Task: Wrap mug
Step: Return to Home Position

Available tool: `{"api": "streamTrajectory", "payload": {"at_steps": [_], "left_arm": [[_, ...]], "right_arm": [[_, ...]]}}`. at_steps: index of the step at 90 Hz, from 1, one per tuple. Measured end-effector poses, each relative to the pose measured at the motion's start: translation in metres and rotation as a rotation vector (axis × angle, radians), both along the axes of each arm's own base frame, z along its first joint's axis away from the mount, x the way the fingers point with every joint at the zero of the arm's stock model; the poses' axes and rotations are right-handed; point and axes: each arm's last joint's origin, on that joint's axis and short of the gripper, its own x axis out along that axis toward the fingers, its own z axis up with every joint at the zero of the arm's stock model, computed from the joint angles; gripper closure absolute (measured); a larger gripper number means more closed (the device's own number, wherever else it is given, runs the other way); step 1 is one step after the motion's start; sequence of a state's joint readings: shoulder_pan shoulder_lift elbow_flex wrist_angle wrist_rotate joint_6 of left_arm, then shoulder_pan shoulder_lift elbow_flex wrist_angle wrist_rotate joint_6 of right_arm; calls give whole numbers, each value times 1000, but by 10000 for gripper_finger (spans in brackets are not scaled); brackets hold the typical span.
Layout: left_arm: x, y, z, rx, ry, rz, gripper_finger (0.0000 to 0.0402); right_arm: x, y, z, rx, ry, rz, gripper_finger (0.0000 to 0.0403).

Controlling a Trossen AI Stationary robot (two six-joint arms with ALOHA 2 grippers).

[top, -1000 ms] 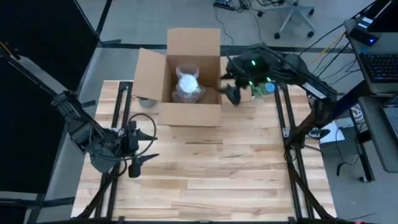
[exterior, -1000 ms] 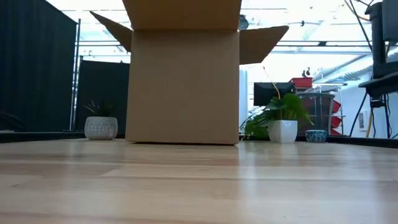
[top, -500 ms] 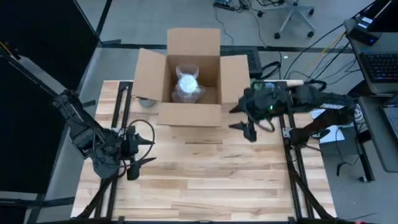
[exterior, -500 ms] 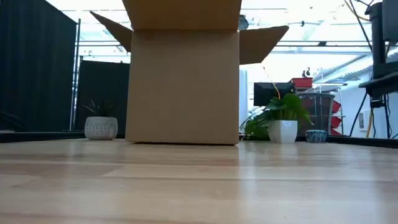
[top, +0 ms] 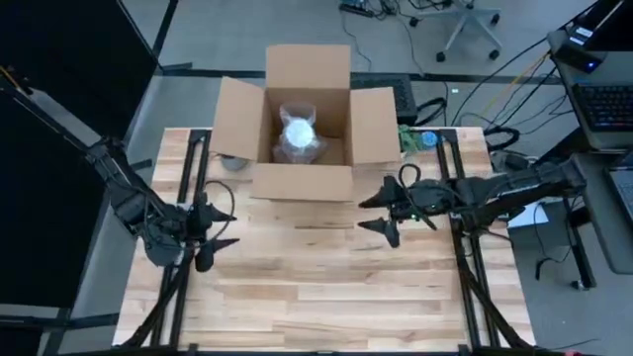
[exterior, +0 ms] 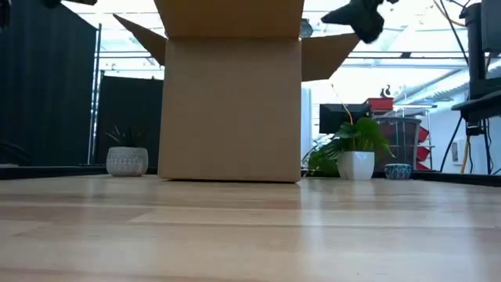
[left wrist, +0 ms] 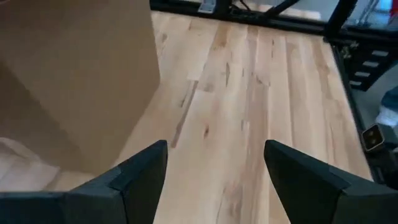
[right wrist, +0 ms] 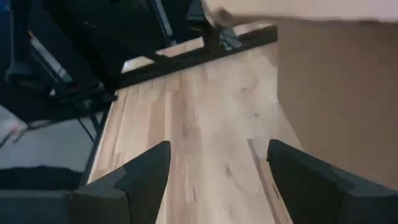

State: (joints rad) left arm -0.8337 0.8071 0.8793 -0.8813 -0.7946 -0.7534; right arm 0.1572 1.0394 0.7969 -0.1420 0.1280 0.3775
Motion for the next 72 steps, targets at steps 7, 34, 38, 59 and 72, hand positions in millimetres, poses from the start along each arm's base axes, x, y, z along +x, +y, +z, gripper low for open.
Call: {"api": "streamTrajectory", "payload": {"at_steps": [7,34,38,59,72], "left_arm": [[-4,4,-2,-18,-22,-14,144],[-15,14,-36,-29,28,-67,144],[-16,15,-41,-37,22,-68,144],[-21,21,-53,-36,-26,-68,170],[-24,26,-52,-24,-54,-70,233]], "right_arm": [[0,-5,-10,-2,-6,-17,149],[6,-24,-20,33,-105,30,177],[5,-27,-24,28,-102,23,187],[-4,-29,-46,36,-48,12,250],[-17,-29,-50,52,-85,12,302]]}}
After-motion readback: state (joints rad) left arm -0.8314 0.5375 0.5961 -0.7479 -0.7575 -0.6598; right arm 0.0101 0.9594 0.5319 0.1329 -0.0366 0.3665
